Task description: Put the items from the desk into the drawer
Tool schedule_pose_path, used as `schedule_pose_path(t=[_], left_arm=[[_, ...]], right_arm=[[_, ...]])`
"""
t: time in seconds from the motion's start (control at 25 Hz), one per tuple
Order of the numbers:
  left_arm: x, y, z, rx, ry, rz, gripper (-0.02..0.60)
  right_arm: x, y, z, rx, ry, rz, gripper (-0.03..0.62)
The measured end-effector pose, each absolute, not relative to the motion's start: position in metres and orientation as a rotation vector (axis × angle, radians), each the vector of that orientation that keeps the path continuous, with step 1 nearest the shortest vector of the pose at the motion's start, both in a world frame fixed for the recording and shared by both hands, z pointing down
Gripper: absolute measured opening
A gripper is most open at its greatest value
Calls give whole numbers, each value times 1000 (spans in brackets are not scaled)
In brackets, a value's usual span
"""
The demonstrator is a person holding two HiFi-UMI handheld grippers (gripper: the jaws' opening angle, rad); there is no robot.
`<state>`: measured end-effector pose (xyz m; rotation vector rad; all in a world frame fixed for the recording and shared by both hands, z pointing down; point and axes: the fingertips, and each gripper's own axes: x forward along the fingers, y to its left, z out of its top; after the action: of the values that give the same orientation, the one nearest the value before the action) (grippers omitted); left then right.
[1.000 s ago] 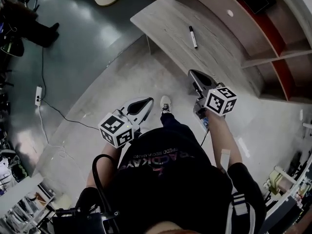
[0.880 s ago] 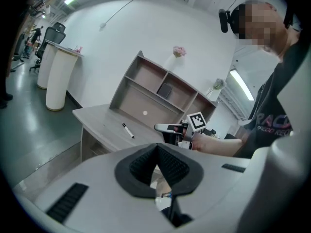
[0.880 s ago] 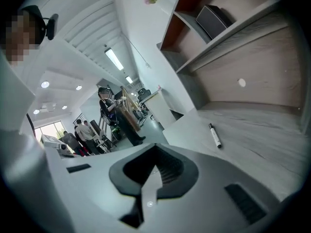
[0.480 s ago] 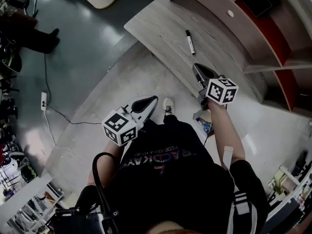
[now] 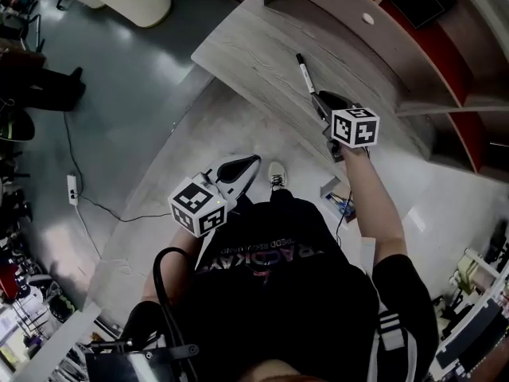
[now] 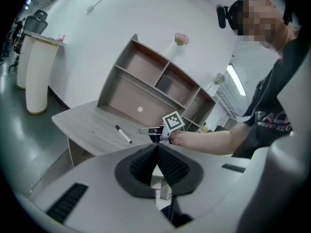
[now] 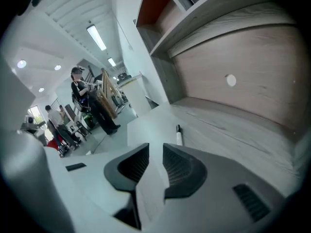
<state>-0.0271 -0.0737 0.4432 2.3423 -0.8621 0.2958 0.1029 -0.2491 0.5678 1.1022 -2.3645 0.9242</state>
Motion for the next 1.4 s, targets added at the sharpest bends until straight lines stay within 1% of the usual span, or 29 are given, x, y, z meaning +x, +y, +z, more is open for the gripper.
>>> schedule_pose_path(t=[0.28, 0.48, 0.64, 1.04, 1.12, 1.28, 1.4], left_arm=[[-52, -84, 452, 2340, -795, 353, 11], [-72, -82, 463, 2292, -792, 357, 11], [-87, -83, 467, 2262, -796, 344, 11], [-97, -87, 467, 2248, -793, 335, 11], [-96, -86, 466, 2247, -786, 336, 11], [-93, -86, 465, 2250, -767, 342, 11], [-93, -87, 465, 2255, -766, 346, 11]], right_arm=[[104, -288, 615, 1115, -2141, 871, 129], [104, -302, 643, 1080, -1988, 825, 137], [101, -314, 655, 1064, -1891, 789, 141], [112, -313, 666, 1064, -1809, 787, 141], [111, -311, 665, 1062, -1804, 765, 131], [104, -309, 663, 1048, -1797, 701, 81], [103, -310, 665, 1069, -1800, 718, 77]])
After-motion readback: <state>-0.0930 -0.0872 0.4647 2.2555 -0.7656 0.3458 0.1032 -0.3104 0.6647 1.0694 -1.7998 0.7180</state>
